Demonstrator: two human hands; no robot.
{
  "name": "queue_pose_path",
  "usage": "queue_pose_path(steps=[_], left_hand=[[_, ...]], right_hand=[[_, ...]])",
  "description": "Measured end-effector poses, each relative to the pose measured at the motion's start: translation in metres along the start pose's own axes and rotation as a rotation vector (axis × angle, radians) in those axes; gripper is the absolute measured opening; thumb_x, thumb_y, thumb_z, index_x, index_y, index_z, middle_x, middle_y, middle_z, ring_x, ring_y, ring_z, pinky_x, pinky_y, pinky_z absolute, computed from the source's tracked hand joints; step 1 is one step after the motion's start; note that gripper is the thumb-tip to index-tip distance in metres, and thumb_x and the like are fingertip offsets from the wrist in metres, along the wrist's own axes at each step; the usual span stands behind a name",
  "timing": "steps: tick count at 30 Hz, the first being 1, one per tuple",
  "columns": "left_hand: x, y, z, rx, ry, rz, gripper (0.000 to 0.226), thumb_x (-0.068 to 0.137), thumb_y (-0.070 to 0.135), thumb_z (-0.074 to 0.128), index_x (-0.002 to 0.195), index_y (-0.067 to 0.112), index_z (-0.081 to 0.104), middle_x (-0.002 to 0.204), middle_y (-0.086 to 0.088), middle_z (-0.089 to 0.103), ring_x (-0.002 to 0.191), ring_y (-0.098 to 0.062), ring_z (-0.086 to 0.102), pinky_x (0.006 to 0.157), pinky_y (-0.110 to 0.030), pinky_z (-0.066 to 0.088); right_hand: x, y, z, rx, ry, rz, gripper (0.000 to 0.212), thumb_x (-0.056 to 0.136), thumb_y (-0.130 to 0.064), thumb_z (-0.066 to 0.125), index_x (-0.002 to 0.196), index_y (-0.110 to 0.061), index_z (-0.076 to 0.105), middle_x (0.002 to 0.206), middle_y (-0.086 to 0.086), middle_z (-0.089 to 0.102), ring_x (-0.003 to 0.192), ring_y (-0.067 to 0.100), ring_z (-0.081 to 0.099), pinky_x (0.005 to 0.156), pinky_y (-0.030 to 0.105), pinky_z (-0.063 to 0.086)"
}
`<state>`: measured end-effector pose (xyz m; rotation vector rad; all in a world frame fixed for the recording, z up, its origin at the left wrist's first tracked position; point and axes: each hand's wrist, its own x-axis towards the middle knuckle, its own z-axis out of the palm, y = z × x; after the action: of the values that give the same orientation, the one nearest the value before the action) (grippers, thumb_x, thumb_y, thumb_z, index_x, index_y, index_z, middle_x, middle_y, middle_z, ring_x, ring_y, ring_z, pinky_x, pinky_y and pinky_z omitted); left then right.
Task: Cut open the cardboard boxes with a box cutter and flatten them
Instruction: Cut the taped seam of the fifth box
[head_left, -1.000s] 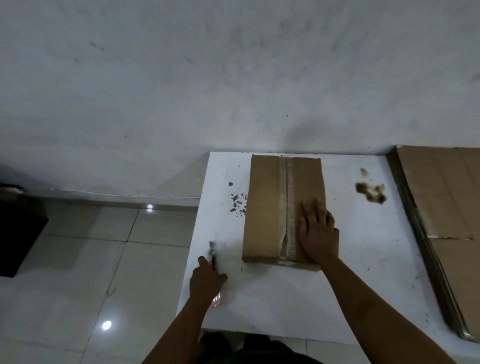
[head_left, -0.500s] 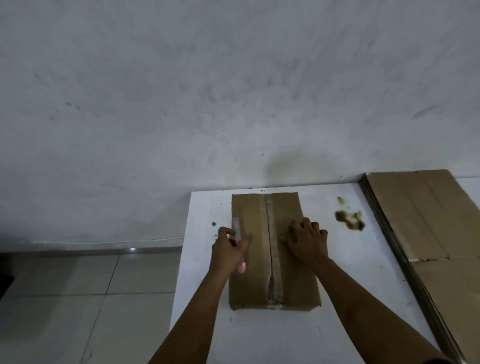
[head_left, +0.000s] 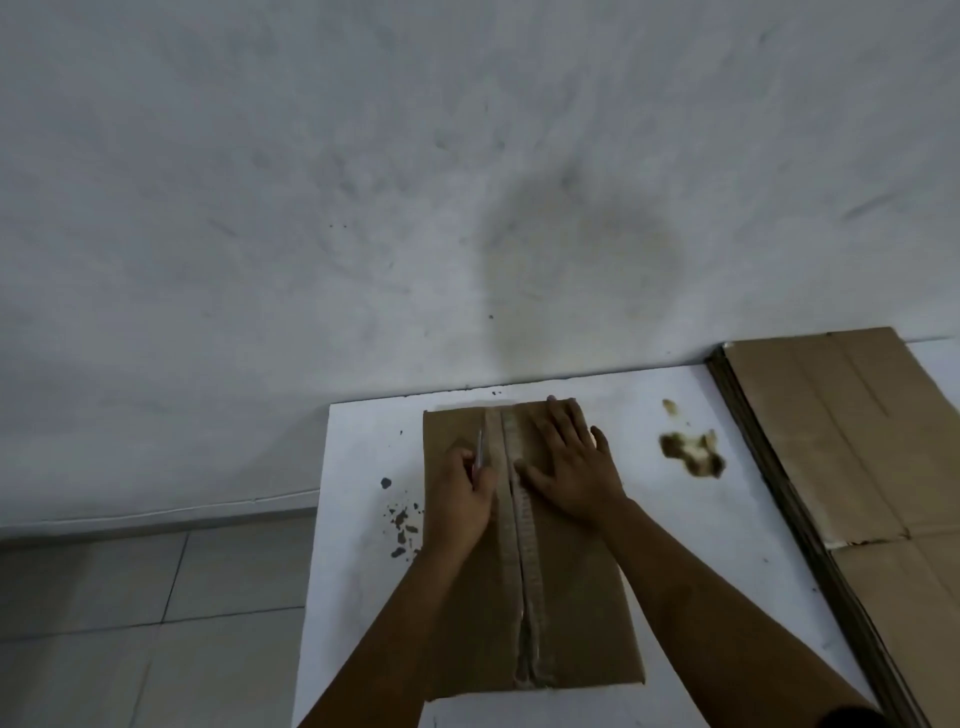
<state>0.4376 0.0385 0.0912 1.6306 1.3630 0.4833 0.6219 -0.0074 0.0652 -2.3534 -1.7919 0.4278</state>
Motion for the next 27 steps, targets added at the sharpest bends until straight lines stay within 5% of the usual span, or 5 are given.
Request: queue_pose_path(steps=[14, 27], left_hand=[[-0.002, 0.02, 0.02, 0.259, 0.165, 0.031, 0.01, 0.101, 0.039, 0.046, 0.103, 0.03, 0.048, 0.08, 0.008, 0.057, 0.067, -0.007, 0.058, 0.061, -0.033, 0.055], [0.008, 0.046, 0.027, 0.317, 0.149, -0.04, 0.019, 0.102, 0.032, 0.048, 0.11, 0.016, 0.055, 0.091, -0.001, 0.061, 0.072, -0.011, 0.058, 0.06, -0.026, 0.042]], right_hand=[[-0.001, 0.0, 0.01, -0.005, 0.103, 0.007, 0.08, 0.092, -0.076, 0.026, 0.155, -0.027, 0.024, 0.167, -0.002, 0.0, 0.153, 0.023, -0.014, 0.107, 0.055, 0.038], [-0.002, 0.001, 0.011, 0.063, 0.128, -0.011, 0.078, 0.091, -0.073, 0.033, 0.154, -0.028, 0.026, 0.167, -0.005, 0.001, 0.153, 0.022, -0.011, 0.099, 0.049, 0.046]])
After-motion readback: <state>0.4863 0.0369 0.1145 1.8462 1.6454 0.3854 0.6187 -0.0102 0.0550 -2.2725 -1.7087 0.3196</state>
